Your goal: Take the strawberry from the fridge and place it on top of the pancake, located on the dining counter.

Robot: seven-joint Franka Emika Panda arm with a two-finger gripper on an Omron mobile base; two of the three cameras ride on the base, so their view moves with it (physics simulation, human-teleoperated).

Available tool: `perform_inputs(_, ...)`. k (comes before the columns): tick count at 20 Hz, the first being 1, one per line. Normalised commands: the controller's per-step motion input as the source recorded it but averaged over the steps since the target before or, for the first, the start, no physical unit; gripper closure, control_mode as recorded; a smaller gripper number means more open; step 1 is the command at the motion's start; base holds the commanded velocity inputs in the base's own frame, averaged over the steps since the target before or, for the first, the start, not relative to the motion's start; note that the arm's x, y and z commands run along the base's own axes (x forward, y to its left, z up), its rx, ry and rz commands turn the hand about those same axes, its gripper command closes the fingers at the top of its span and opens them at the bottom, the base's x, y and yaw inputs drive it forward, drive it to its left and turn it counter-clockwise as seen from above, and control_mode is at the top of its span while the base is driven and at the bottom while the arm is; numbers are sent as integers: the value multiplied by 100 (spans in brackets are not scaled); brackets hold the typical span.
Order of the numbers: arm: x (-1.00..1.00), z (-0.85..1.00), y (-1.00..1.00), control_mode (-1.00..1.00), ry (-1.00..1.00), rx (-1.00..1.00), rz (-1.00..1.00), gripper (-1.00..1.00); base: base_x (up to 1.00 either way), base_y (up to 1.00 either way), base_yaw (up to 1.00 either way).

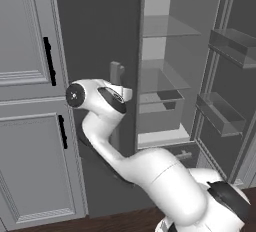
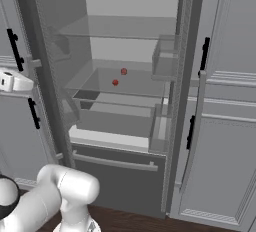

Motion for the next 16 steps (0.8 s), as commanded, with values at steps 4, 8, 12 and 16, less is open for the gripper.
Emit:
perform_inputs(4, -49, -6, 39, -100, 0, 0, -1, -100, 0, 0, 0)
perform_inputs(8, -97, 0, -13, -100, 3, 12, 8, -100, 0, 0, 0)
perform_inputs(12, -83, 1, -54, -100, 14, 33, 6, -100, 0, 0, 0)
perform_inputs(16, -43, -8, -99, -100, 24, 57, 0, -100, 0, 0, 0)
